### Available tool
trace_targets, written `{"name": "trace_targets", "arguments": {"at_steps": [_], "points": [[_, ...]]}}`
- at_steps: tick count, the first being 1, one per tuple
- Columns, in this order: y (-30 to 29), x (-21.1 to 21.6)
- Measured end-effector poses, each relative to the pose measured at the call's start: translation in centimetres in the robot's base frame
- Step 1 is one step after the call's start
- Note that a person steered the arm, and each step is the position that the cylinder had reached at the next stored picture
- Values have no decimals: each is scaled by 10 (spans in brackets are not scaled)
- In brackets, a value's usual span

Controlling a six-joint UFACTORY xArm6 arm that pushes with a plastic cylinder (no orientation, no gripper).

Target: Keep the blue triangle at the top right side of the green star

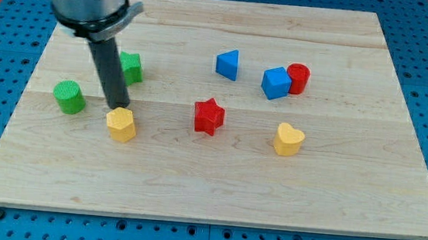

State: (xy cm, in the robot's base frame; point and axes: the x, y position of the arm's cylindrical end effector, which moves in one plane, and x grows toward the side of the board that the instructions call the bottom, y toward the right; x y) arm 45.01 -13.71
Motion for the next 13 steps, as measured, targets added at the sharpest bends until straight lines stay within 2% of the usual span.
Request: {"name": "trace_targets", "arguments": {"at_steps": [1, 2, 4, 5, 6, 7, 8, 9, 11, 12, 13], "points": [[22, -2], [81, -12], [116, 25], [115, 18], [141, -40], [149, -72], [192, -71], [201, -90], [104, -124], [145, -97], [130, -72]]}}
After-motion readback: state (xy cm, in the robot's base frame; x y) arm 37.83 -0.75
